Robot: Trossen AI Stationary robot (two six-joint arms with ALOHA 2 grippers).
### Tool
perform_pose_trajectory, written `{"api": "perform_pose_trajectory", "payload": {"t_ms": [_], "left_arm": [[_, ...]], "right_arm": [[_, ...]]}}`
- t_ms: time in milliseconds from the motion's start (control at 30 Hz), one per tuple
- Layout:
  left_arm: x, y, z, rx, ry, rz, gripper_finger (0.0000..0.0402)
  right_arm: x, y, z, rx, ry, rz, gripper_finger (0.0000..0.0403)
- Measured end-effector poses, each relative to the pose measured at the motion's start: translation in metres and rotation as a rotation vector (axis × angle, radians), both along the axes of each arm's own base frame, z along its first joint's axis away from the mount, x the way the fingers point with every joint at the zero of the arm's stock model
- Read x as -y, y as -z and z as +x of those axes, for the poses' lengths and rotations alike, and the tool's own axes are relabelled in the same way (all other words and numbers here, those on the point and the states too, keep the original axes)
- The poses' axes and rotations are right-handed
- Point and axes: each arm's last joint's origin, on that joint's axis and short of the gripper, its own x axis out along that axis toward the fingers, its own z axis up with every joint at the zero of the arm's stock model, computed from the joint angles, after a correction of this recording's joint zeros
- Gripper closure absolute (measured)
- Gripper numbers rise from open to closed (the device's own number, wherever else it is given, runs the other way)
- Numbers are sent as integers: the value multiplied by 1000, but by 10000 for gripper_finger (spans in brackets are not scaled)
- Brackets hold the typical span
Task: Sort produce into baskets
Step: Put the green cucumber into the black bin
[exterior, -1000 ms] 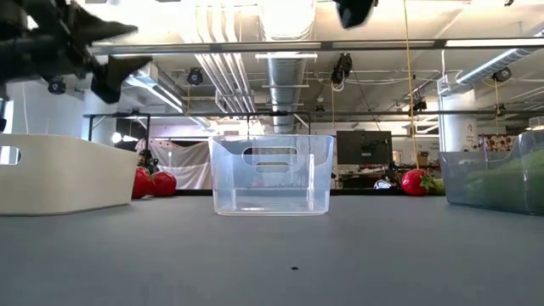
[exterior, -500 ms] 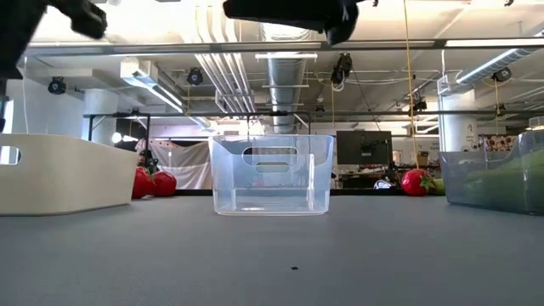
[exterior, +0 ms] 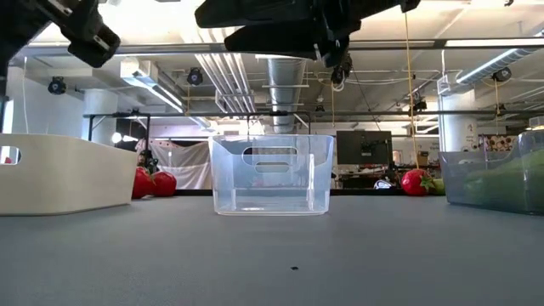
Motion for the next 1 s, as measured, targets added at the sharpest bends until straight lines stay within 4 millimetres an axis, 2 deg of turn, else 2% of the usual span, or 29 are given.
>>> {"api": "perform_pose_trajectory", "payload": {"t_ms": [167, 367, 533, 633, 800, 933, 1000], "left_arm": [[5, -15, 17, -358, 5, -81, 139], [8, -36, 22, -856, -48, -143, 139], [17, -58, 28, -1069, -74, -320, 139], [30, -68, 33, -1175, -31, -399, 139], [57, -69, 38, -1377, -30, -403, 139], [70, -60, 40, -1597, -160, -383, 139], [77, -58, 43, -1653, -196, -378, 139]], "right_arm": [[1, 3, -1, -31, 0, -19, 177], [2, 4, 0, -40, 6, -19, 177], [3, 8, -2, -72, 15, -7, 177], [4, 12, -3, -97, 28, 16, 177], [5, 15, -4, -135, 21, 0, 177], [4, 15, -4, -138, 15, 1, 177], [4, 15, -5, -139, 13, 1, 177]]}}
